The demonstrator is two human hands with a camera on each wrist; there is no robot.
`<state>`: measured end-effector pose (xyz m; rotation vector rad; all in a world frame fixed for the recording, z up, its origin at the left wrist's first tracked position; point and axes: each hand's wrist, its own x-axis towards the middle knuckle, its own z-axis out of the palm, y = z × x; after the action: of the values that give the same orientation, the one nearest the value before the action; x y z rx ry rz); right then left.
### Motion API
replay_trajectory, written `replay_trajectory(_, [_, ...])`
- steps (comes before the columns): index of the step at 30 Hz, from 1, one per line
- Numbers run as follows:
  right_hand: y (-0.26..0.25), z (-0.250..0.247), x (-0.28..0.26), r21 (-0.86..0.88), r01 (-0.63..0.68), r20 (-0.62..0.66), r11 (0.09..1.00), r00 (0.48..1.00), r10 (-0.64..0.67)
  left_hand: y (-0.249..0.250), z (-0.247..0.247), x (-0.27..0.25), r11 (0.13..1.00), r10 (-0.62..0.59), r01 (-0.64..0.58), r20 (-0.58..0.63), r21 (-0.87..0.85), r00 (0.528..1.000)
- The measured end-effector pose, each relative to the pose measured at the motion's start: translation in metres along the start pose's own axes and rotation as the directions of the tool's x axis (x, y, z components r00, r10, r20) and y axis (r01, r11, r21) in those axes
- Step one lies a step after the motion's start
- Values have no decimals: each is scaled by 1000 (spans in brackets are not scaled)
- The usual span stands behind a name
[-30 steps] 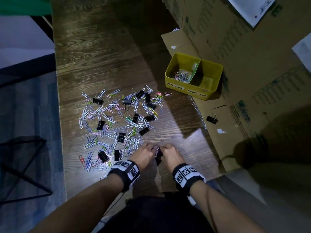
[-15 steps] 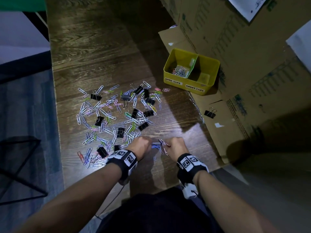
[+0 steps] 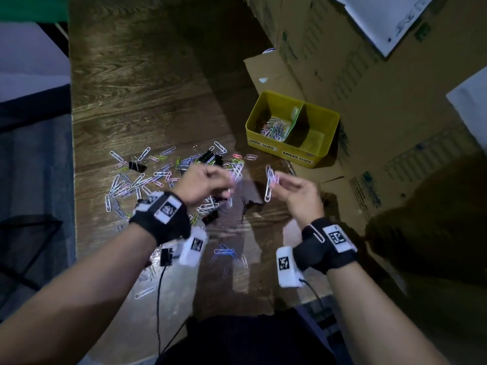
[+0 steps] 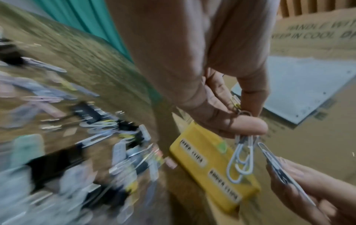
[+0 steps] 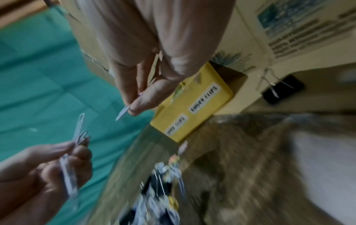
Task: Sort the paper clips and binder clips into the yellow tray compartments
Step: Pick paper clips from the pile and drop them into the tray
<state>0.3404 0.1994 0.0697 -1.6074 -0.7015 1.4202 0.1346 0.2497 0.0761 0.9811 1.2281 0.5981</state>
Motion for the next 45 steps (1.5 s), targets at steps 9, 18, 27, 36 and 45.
replay_trajectory(9, [-96,-28,74,-50,275,-158,960,947,-280,83,54,146,973,166,-141,-135,182,977])
replay_trajectory(18, [-111,-15,157,-485,293,6,824,943,-333,62,50,180,600,122,-32,-52,799,991])
replay_trajectory(27, [-88,13,175,-837,330,276,437,943,-184,37,29,127,815,327,-234,-87,530,941])
replay_trajectory(36, [-43,22,67,-709,451,505,542,862,-57,-54,-7,26,563,142,-269,229,782,963])
replay_trajectory(45, [86,42,-44,-907,373,418,194,850,321,-155,-1,-52,-18,230,-575,564,818,793])
